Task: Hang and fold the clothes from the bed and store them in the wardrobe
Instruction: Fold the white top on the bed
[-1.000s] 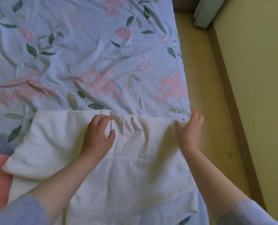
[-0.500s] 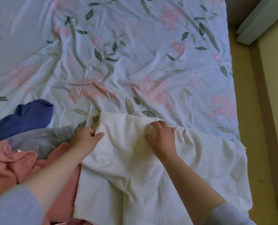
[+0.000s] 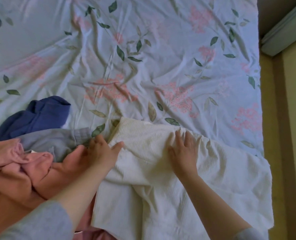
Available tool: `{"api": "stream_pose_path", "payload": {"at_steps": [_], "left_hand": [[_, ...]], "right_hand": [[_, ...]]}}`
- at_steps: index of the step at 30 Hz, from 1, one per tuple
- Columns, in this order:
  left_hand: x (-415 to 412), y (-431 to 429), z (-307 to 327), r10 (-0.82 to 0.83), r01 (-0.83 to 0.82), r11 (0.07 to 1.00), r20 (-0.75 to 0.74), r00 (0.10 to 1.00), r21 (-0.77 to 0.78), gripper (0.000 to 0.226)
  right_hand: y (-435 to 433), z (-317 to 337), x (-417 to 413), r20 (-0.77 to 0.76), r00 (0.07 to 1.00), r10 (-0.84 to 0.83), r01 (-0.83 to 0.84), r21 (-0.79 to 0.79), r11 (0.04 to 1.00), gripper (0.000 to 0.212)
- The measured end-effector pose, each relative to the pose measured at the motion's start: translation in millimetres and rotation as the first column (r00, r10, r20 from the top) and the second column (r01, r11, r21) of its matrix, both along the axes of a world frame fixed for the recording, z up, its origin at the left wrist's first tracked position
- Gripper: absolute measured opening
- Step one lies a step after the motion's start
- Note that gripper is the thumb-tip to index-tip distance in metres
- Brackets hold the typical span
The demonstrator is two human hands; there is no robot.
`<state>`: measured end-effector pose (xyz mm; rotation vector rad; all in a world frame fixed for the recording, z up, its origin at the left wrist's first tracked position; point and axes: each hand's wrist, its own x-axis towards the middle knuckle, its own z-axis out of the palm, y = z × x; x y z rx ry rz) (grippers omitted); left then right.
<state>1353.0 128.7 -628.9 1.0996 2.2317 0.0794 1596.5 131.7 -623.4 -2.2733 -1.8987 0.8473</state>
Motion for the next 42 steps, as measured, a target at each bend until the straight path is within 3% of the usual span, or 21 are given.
{"api": "stream_pose_path", "payload": {"at_steps": [3, 7, 11, 13, 16, 19, 22, 24, 26, 28, 31, 35, 38, 42], "left_hand": [[-11, 0, 2, -0.007, 0.018, 0.998, 0.191, 0.982, -0.056, 0.090], [-19, -4, 6, -0.056, 0.091, 0.992, 0.324, 0.944, -0.093, 0.106], [-14, -11, 8, 0.007, 0.034, 0.996, 0.425, 0.905, -0.087, 0.044], [-12, -13, 8, 0.029, -0.002, 0.998, 0.471, 0.882, -0.058, 0.031], [-16, -16, 14, 0.089, -0.041, 0.994, 0.552, 0.829, -0.099, 0.030], [-16, -20, 21, -0.039, 0.108, 0.989, 0.518, 0.854, -0.105, 0.039], [-10, -22, 34, -0.086, 0.108, 0.994, 0.526, 0.846, -0.011, 0.044], [-6, -22, 46, -0.093, 0.089, 0.995, 0.560, 0.823, 0.035, 0.045], [0, -24, 57, -0.120, 0.097, 0.993, 0.575, 0.809, 0.070, 0.043], [5, -28, 67, -0.135, 0.094, 0.991, 0.589, 0.797, 0.099, 0.042], [14, -34, 82, -0.127, 0.052, 0.990, 0.647, 0.751, 0.132, 0.040], [23, -40, 99, -0.110, 0.033, 0.992, 0.703, 0.703, 0.122, 0.050], [33, -43, 107, -0.086, 0.023, 0.995, 0.737, 0.671, 0.096, 0.047], [50, -50, 119, -0.083, 0.085, 0.996, 0.753, 0.652, 0.036, 0.035]], "right_hand": [[-27, 9, -8, -0.216, 0.956, -0.198, 0.203, 0.002, 0.979, 0.061], [-60, 16, -10, -0.240, 0.928, -0.284, 0.278, -0.059, 0.959, 0.056], [-72, 25, -15, -0.286, 0.896, -0.340, 0.345, -0.034, 0.938, 0.050], [-75, 30, -21, -0.339, 0.861, -0.378, 0.392, -0.029, 0.920, 0.048], [-80, 31, -31, -0.385, 0.829, -0.406, 0.359, -0.189, 0.914, 0.055], [-71, 27, -33, -0.355, 0.854, -0.380, 0.205, -0.442, 0.873, 0.064], [-63, 35, -28, -0.387, 0.768, -0.510, 0.352, -0.410, 0.841, 0.060], [-68, 38, -19, -0.346, 0.784, -0.515, 0.386, -0.378, 0.841, 0.053], [-75, 40, -10, -0.321, 0.805, -0.499, 0.328, -0.460, 0.825, 0.037], [-79, 46, -1, -0.379, 0.738, -0.559, 0.343, -0.502, 0.794, 0.033], [-84, 57, 12, -0.473, 0.598, -0.647, 0.426, -0.496, 0.756, 0.051], [-117, 66, 21, -0.469, 0.490, -0.735, 0.402, -0.627, 0.667, 0.045], [-145, 69, 31, -0.459, 0.418, -0.784, 0.567, -0.542, 0.620, 0.050], [-171, 82, 43, -0.522, 0.314, -0.793, 0.652, -0.489, 0.580, 0.041]]}}
